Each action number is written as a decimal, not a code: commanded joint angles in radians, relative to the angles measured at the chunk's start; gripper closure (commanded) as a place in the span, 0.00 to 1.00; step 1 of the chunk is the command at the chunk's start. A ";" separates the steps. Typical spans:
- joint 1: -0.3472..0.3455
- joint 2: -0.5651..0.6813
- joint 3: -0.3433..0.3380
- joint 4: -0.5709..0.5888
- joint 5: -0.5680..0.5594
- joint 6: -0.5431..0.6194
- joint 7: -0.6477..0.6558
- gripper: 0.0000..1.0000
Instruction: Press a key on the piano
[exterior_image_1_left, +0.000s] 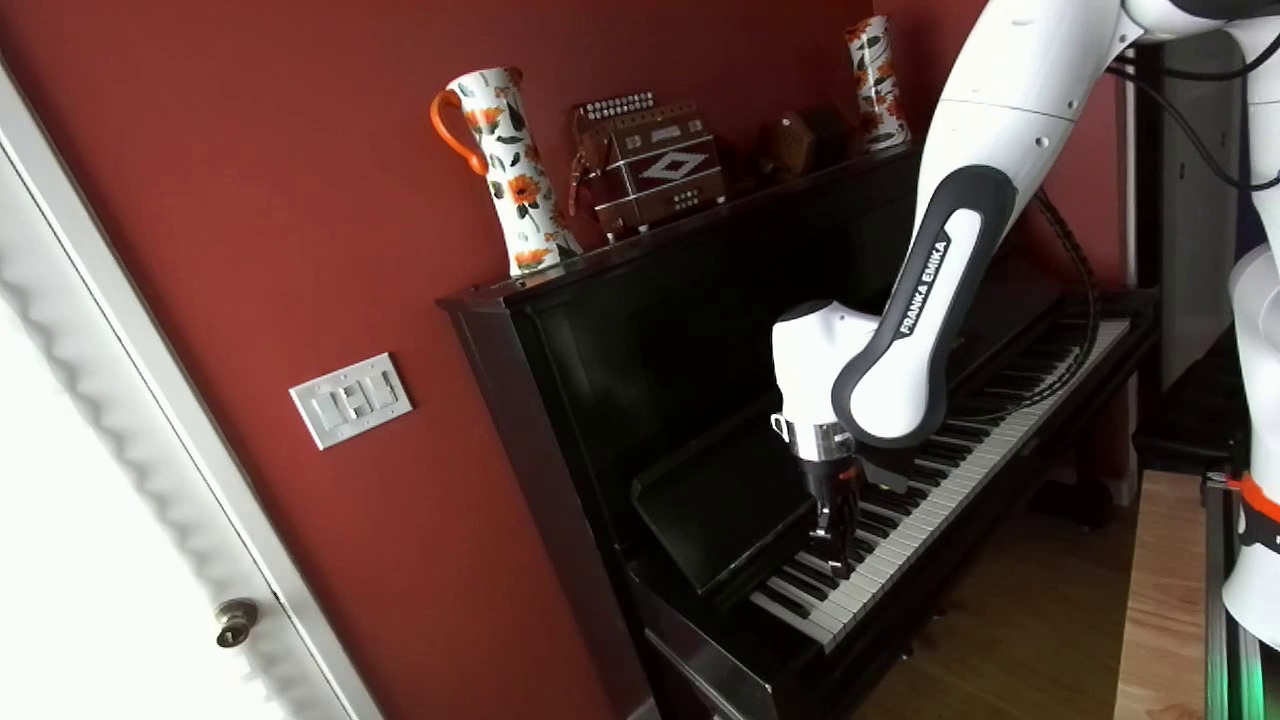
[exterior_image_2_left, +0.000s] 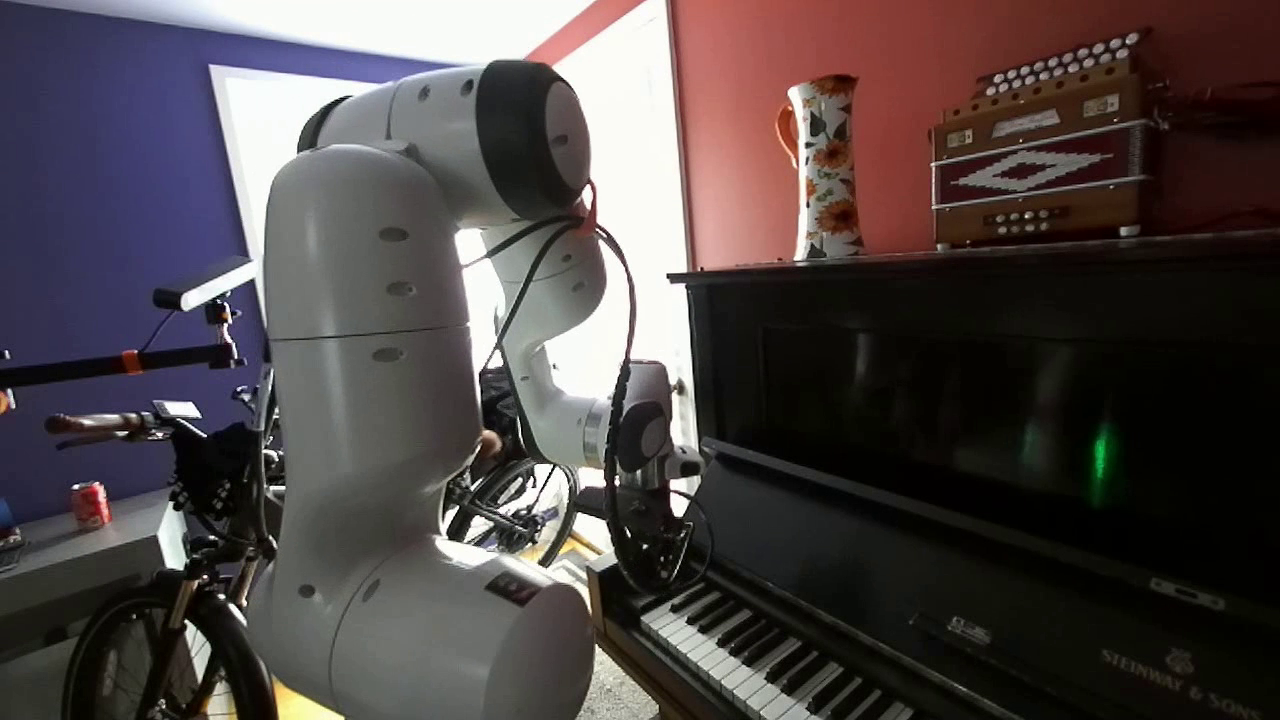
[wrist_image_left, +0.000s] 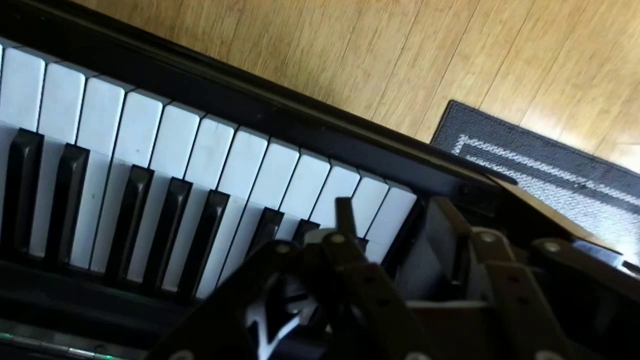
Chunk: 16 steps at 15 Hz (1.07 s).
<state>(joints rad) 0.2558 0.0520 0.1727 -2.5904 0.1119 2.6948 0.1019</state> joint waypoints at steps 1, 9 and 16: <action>-0.011 0.071 -0.025 -0.014 -0.186 0.089 0.194 0.89; 0.010 0.161 -0.079 0.014 -0.301 0.125 0.372 1.00; 0.018 0.242 -0.070 0.039 -0.221 0.218 0.325 1.00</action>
<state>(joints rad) 0.2605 0.2467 0.1071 -2.5686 -0.1553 2.8768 0.4496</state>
